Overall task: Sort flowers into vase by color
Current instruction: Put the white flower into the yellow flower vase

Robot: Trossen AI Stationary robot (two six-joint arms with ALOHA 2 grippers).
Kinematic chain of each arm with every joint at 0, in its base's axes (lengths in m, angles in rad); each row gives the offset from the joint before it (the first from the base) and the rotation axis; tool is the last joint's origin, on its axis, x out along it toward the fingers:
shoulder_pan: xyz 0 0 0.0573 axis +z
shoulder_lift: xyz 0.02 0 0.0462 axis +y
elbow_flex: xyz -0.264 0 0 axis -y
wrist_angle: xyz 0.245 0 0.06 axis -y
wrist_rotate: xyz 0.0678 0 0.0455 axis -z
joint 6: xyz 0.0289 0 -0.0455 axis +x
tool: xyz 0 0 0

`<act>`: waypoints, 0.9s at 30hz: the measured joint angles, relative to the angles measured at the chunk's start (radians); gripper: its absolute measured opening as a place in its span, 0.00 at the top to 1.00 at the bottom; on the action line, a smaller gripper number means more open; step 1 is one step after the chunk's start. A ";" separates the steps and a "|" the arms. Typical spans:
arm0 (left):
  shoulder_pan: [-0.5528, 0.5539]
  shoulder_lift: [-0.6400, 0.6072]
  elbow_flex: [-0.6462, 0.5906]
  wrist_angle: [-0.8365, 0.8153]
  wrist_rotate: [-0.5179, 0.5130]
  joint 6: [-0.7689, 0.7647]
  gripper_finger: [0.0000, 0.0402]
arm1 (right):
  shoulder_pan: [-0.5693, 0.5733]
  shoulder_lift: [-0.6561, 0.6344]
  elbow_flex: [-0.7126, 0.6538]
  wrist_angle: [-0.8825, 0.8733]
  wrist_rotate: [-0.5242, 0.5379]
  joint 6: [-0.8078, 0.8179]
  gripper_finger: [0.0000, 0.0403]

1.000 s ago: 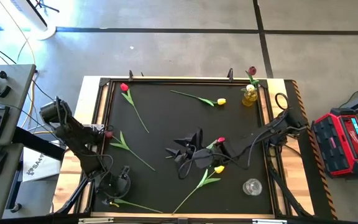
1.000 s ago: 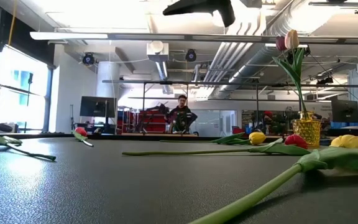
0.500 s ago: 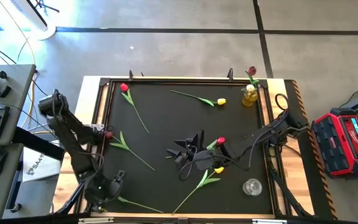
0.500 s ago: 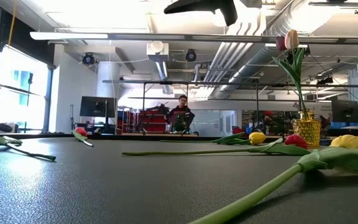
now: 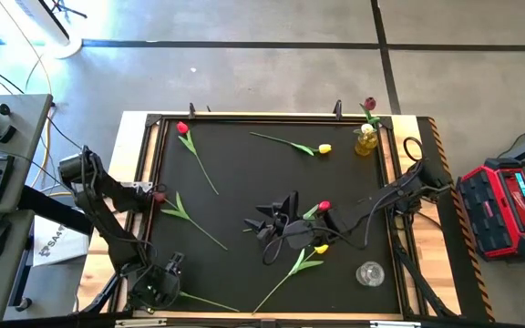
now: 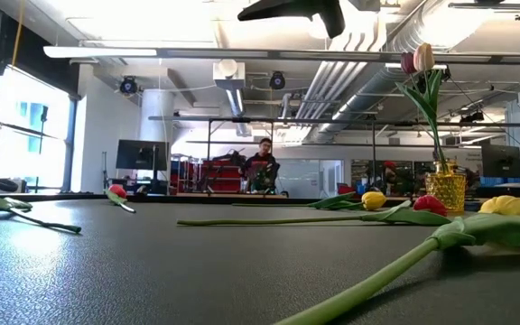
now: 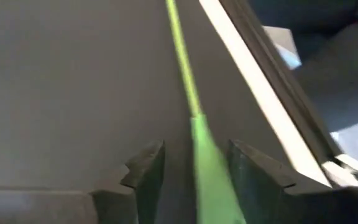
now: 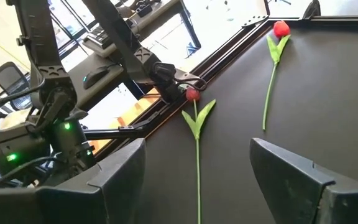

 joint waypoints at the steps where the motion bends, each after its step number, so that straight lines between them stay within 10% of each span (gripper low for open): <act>1: 0.000 0.006 0.000 0.012 0.017 0.000 0.57 | 0.000 0.000 0.000 0.000 0.000 0.000 0.32; 10: 0.003 0.062 0.004 0.012 0.045 -0.049 0.61 | 0.000 0.000 0.000 0.000 -0.001 0.000 0.32; 16: 0.006 0.038 0.002 -0.028 0.046 -0.036 0.83 | -0.001 0.000 0.000 -0.002 -0.031 0.033 0.32; 27: 0.003 0.011 0.165 -0.360 -0.166 0.485 0.98 | -0.023 0.000 0.000 -0.016 -0.220 0.052 0.32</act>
